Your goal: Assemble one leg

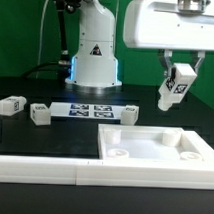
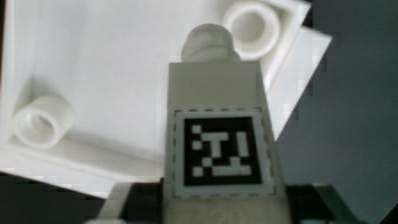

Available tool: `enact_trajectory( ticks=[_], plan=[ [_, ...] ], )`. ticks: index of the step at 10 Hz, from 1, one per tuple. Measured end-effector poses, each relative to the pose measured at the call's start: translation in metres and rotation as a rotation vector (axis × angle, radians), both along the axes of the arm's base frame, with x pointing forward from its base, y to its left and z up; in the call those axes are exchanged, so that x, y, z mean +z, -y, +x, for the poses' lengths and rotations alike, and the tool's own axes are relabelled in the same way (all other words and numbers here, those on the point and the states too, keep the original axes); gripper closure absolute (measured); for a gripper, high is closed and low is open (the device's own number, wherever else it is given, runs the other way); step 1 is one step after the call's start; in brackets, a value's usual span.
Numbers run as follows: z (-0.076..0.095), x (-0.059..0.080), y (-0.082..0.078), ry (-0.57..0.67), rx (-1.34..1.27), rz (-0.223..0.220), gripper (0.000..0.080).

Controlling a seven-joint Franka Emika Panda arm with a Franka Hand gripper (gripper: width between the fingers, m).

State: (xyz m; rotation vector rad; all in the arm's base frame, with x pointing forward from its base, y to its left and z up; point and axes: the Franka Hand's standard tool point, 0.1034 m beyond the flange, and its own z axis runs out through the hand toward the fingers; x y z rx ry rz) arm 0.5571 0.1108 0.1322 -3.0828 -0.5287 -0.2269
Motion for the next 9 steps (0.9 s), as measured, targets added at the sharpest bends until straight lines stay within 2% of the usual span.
enact_trajectory(
  ticks=[5,6,8,9],
  plan=[
    [0.0,-0.001,0.0,0.036,-0.01,0.01,0.0508],
    [-0.008,-0.002,0.002,0.025,-0.075,0.016,0.0508],
    [0.006,-0.004,0.001,0.16,-0.113,0.073,0.0508],
    [0.011,-0.005,0.0,0.202,-0.113,0.085,0.0508]
  ],
)
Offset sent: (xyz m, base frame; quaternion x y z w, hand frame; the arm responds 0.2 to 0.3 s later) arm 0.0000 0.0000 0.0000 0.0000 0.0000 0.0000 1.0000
